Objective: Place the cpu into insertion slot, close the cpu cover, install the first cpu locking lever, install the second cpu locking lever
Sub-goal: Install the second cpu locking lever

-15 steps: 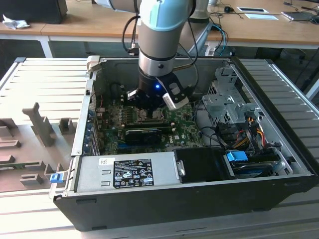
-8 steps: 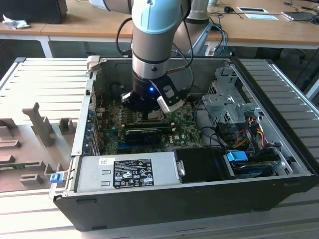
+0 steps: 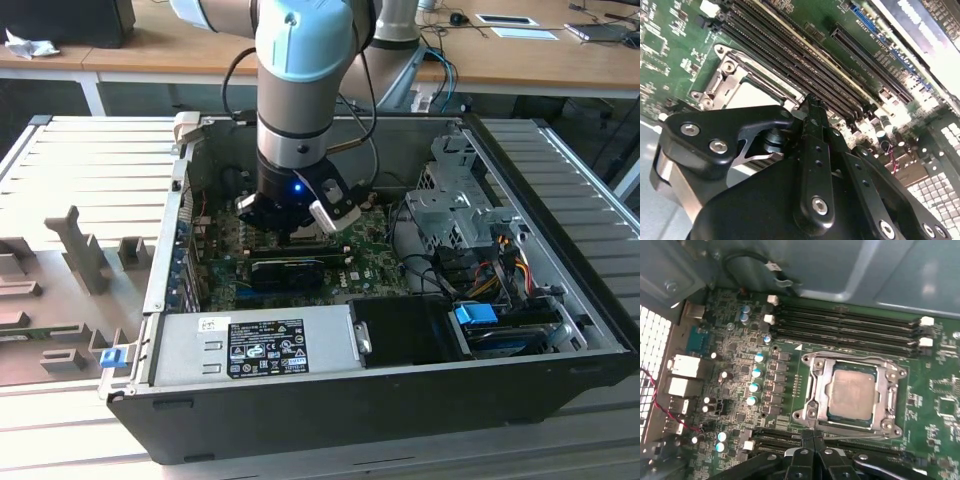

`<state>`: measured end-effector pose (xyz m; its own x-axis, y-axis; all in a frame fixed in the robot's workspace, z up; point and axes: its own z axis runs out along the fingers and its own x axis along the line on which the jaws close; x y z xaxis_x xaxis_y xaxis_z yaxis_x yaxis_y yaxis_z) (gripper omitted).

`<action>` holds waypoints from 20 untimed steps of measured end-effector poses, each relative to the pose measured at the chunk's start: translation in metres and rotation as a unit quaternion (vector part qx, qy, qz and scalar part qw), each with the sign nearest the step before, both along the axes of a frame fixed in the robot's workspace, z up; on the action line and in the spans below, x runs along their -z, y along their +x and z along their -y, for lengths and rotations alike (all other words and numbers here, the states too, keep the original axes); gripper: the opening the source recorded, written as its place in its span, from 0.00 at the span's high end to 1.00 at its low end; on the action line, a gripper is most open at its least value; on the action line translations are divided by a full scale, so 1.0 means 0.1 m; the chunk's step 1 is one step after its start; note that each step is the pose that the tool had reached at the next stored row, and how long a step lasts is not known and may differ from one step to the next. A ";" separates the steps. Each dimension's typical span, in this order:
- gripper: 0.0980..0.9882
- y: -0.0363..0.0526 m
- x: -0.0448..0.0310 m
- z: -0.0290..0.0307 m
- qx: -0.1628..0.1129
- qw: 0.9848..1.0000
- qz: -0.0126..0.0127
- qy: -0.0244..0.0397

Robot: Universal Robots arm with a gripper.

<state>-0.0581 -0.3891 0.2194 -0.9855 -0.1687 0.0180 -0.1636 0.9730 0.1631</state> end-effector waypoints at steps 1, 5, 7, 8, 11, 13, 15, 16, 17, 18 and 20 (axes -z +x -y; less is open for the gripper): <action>0.99 -0.004 0.025 0.000 -0.005 1.000 0.000 0.002; 0.99 -0.024 0.081 0.017 -0.016 1.000 0.000 0.012; 0.99 -0.024 0.099 0.037 -0.016 1.000 0.000 0.019; 0.99 -0.026 0.104 0.041 -0.016 1.000 0.000 0.022; 0.99 -0.056 0.128 0.076 -0.016 0.999 0.001 0.040; 0.99 -0.061 0.150 0.100 -0.016 0.999 0.001 0.046; 0.99 -0.062 0.160 0.108 -0.016 0.999 0.001 0.049; 0.99 -0.063 0.165 0.111 -0.016 0.999 0.001 0.051; 0.99 -0.063 0.173 0.115 -0.016 0.999 0.001 0.052; 0.99 -0.063 0.181 0.117 -0.016 0.998 0.001 0.053; 0.99 -0.067 0.194 0.121 -0.016 0.998 0.001 0.056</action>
<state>-0.0648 -0.4012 0.2000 -0.9795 -0.2013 -0.0042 -0.1949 0.9428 0.2705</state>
